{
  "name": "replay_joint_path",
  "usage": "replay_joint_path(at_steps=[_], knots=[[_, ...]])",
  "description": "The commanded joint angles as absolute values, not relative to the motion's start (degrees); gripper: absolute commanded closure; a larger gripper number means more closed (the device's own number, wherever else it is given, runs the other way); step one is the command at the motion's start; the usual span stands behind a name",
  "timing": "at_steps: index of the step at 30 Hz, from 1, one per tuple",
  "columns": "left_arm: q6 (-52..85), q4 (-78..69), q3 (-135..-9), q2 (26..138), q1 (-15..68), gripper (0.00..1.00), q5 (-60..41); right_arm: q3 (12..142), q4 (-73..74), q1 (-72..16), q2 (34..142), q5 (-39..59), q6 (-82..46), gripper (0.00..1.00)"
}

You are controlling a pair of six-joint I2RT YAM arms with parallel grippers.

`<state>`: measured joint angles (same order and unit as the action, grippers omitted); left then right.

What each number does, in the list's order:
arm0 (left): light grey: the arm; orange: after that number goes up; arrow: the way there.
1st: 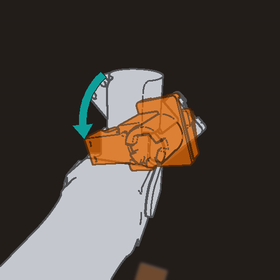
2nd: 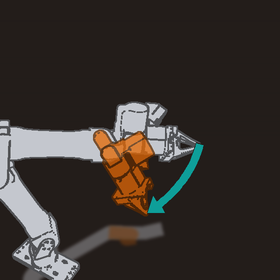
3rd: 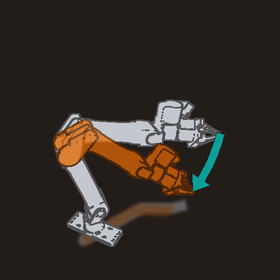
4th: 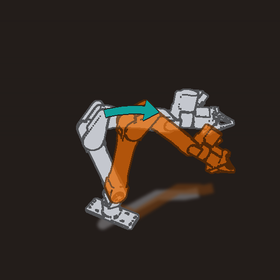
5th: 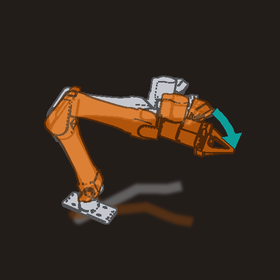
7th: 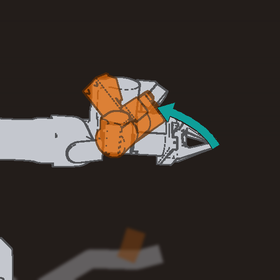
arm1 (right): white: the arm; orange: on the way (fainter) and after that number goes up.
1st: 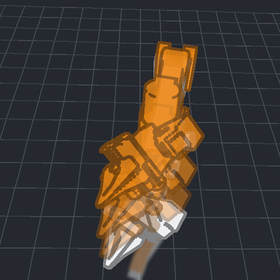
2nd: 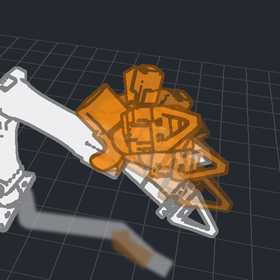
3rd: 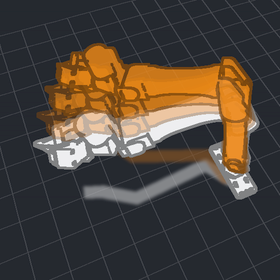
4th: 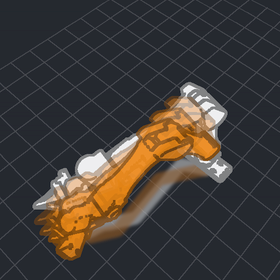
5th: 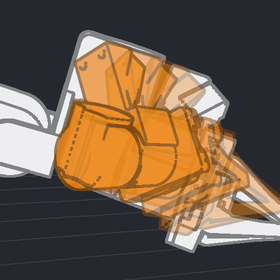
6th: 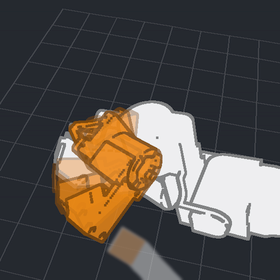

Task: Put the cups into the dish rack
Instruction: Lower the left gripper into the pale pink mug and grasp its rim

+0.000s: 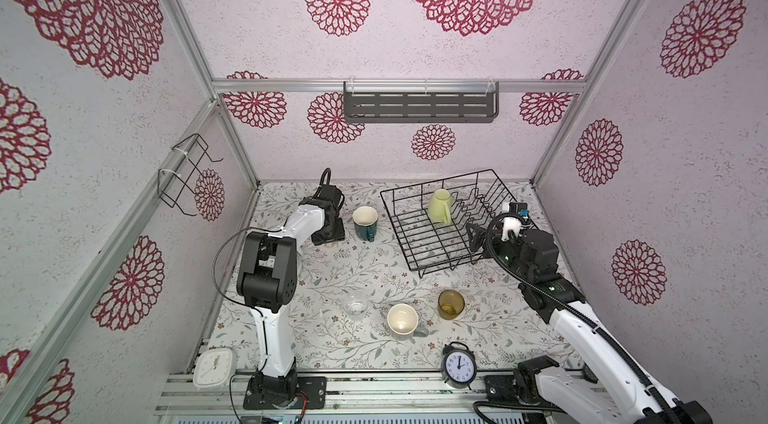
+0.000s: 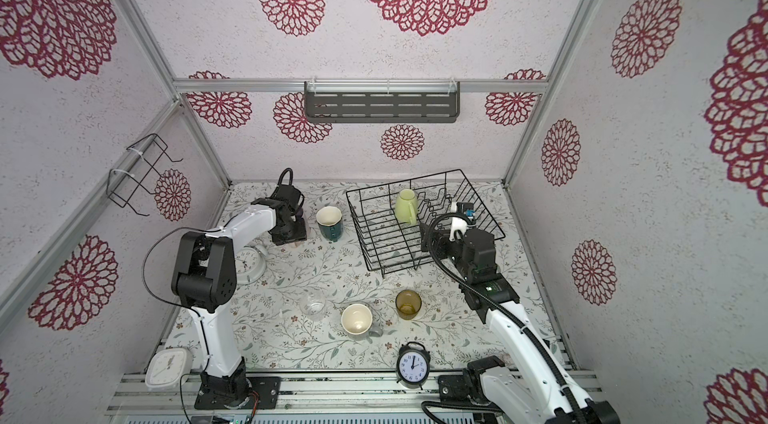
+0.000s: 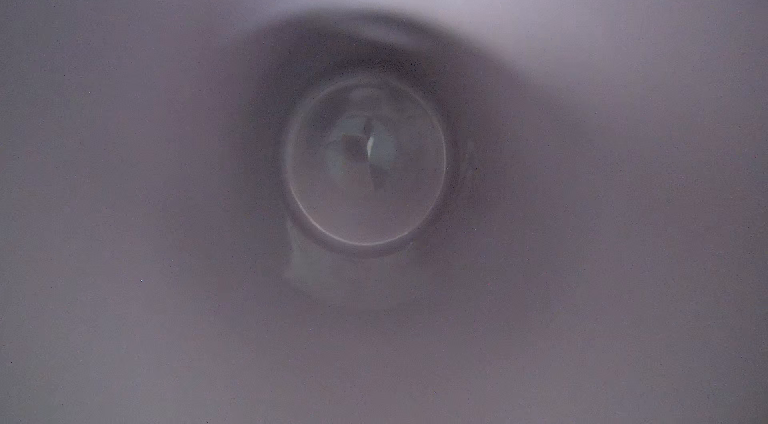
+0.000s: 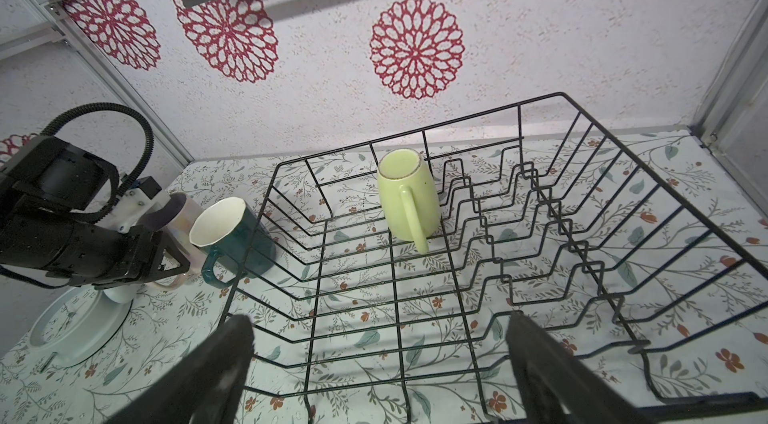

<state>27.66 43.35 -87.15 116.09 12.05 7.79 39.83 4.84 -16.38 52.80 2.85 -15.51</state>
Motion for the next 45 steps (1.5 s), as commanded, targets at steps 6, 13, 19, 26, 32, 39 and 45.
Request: replay_joint_path(at_steps=[6,13,19,26,32,39,45], knots=[[27.66,41.84,-86.56,118.57,11.91,0.57,7.67,40.61,5.30,-16.31,50.29,2.18,-15.05,0.02],[27.64,40.96,-83.47,115.83,12.05,0.79,7.08,40.56,5.05,-16.32,49.95,1.34,-15.47,0.02],[28.39,43.24,-80.78,109.69,12.98,0.97,9.10,40.01,5.25,-16.33,50.19,0.53,-15.74,0.02],[28.54,44.86,-78.58,103.53,13.68,1.00,7.64,39.07,5.45,-16.39,49.53,0.00,-16.04,0.02],[29.26,43.92,-77.17,96.59,14.40,1.00,5.17,38.67,4.32,-16.35,49.44,-0.13,-16.81,0.03],[31.36,41.88,-74.62,89.12,14.43,1.00,0.63,39.55,3.36,-16.35,50.97,4.60,-18.48,0.06],[32.76,36.83,-68.73,85.03,14.71,1.00,-0.03,39.12,4.48,-16.44,51.26,5.02,-18.99,0.06]])
